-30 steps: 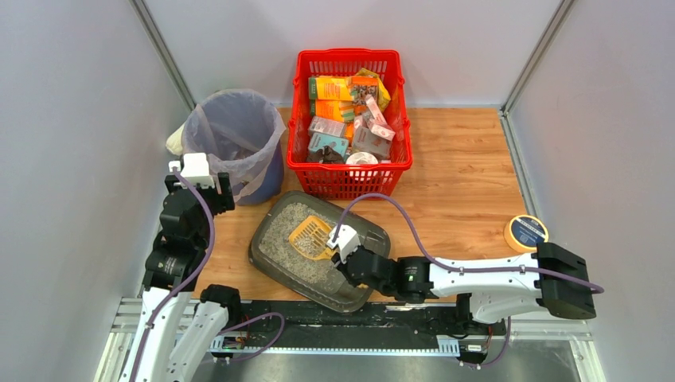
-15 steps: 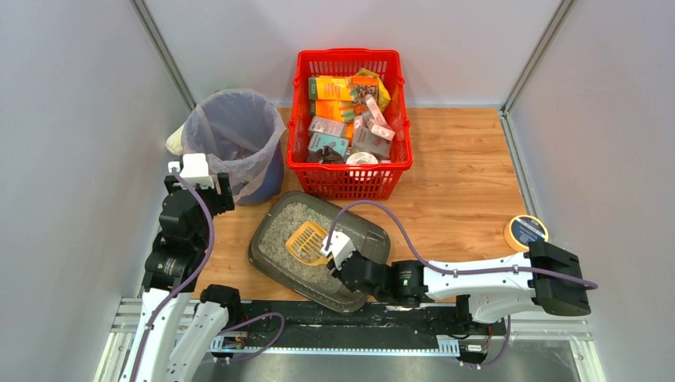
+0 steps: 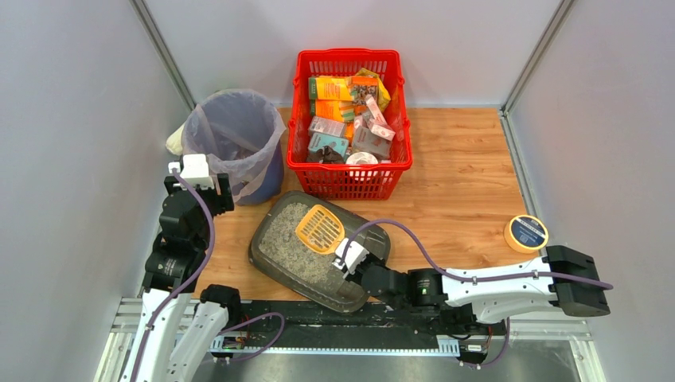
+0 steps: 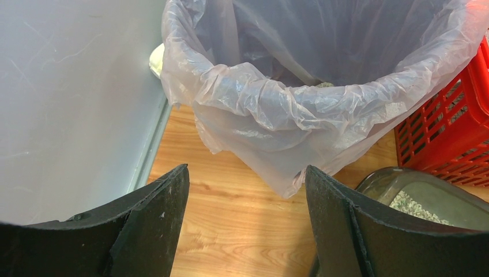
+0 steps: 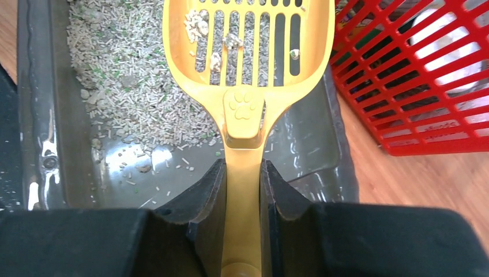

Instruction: Clean the litter box

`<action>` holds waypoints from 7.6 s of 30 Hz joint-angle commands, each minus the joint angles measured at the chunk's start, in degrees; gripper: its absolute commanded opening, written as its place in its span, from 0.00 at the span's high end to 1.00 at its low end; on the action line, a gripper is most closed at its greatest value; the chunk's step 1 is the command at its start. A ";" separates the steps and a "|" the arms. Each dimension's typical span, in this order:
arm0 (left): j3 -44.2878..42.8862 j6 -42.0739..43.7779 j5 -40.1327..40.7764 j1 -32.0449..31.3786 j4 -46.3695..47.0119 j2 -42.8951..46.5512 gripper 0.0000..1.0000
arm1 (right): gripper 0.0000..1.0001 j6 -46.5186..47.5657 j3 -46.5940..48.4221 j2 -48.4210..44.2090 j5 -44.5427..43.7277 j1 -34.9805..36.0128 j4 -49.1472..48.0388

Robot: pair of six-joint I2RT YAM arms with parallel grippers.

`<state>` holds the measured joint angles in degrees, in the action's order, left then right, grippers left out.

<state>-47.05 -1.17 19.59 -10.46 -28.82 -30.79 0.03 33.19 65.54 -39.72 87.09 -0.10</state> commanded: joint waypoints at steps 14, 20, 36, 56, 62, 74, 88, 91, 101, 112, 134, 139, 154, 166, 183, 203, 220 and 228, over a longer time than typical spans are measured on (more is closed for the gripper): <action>-0.32 0.20 -0.61 0.18 1.84 -0.15 0.19 | 1.00 2.52 1.16 -3.05 -3.43 0.45 -0.17; -1.03 -0.32 -0.08 0.53 1.13 -0.24 0.19 | 1.00 -6.44 9.25 -6.38 10.70 -2.71 20.03; -0.85 -0.32 0.18 0.70 0.96 1.08 0.19 | 1.00 -7.68 19.27 -6.91 15.64 -5.35 32.17; -1.29 -1.38 -2.02 0.70 -0.01 0.20 0.19 | 1.00 3.74 46.08 1.51 28.83 -19.50 47.30; -1.38 -1.99 -3.33 0.70 -0.27 -0.24 0.19 | 1.00 10.07 53.80 6.17 31.72 -22.14 44.84; -1.64 -2.35 -2.63 0.70 -0.71 0.29 0.19 | 1.00 13.24 62.17 13.56 33.66 -25.47 44.40; -0.41 -2.08 1.17 0.70 0.61 4.16 0.20 | 1.00 26.04 71.31 22.08 30.15 -30.05 31.75; -0.33 -2.87 -1.48 0.70 0.78 3.19 0.20 | 1.00 30.54 73.24 26.90 29.88 -30.92 25.69; -0.33 -2.43 -0.08 0.70 0.87 4.77 0.20 | 1.00 50.39 82.93 43.09 26.38 -31.63 12.08; -0.24 -2.43 -0.17 0.70 0.96 4.95 0.20 | 1.00 79.64 66.75 41.16 23.47 -29.70 -17.99; -0.24 -2.43 -0.26 0.44 1.04 4.86 0.20 | 0.99 118.70 50.84 44.42 31.38 -29.26 -48.50; -0.24 -2.52 -0.43 0.53 0.96 4.77 0.20 | 0.98 119.06 46.71 43.97 31.73 -29.00 -51.74; -0.15 -2.52 -0.70 0.26 1.04 3.98 0.20 | 1.00 109.76 46.59 44.76 25.84 -27.06 -58.61; -0.06 -2.17 0.09 0.26 1.39 3.02 0.20 | 0.99 63.12 54.61 33.45 12.84 -27.23 -38.60; 0.64 -1.29 0.98 0.35 2.28 0.55 0.20 | 0.99 9.81 43.02 11.39 41.01 -35.14 7.81; 0.82 -2.00 -1.14 0.35 2.01 -1.47 0.21 | 1.00 -4.07 32.56 7.50 62.24 -33.83 24.53; 0.73 -1.73 -0.70 0.35 2.10 -2.96 0.21 | 1.00 -9.94 27.20 17.43 39.83 -25.74 23.32; 0.82 -1.73 -0.61 0.35 2.10 -3.23 0.21 | 1.00 -10.58 18.93 18.91 33.05 -25.04 0.63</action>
<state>-46.39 -3.11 19.18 -10.09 -28.49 -33.76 -9.47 52.86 83.42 -2.04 61.69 15.00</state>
